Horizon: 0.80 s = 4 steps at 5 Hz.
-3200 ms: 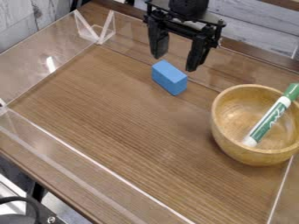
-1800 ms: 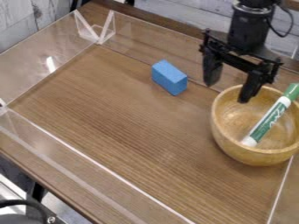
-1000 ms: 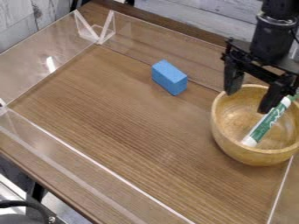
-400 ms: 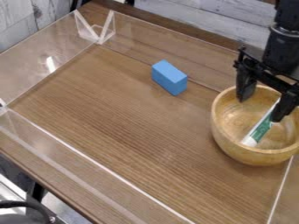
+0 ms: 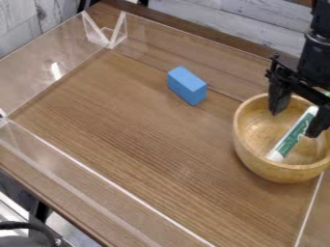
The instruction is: Remove the green marker from inside the brown bowl and put it on the table
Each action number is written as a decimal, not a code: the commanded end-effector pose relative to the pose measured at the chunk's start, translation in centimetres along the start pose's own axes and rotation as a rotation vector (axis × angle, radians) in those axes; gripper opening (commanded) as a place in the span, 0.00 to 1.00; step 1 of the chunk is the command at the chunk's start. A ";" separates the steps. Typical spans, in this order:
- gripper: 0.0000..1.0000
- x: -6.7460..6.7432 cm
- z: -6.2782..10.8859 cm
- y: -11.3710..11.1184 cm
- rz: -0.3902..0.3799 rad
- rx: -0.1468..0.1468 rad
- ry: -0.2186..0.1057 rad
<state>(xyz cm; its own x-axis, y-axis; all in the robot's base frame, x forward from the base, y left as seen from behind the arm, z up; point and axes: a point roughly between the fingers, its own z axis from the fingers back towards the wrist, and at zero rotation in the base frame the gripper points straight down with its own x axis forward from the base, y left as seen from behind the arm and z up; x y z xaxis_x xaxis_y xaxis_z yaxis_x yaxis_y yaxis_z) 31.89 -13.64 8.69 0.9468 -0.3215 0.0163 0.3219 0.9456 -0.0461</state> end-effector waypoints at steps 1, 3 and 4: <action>1.00 0.6 0.9 -0.6 -0.020 -0.004 -0.054; 1.00 0.8 0.0 -0.8 -0.033 -0.005 -0.070; 1.00 0.9 -0.4 -0.9 -0.041 -0.004 -0.080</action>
<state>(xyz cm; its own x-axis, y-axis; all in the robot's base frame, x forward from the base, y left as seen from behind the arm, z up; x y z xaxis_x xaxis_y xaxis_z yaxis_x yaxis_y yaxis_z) 32.14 -14.33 7.05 0.9372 -0.3443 0.0551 0.3470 0.9366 -0.0482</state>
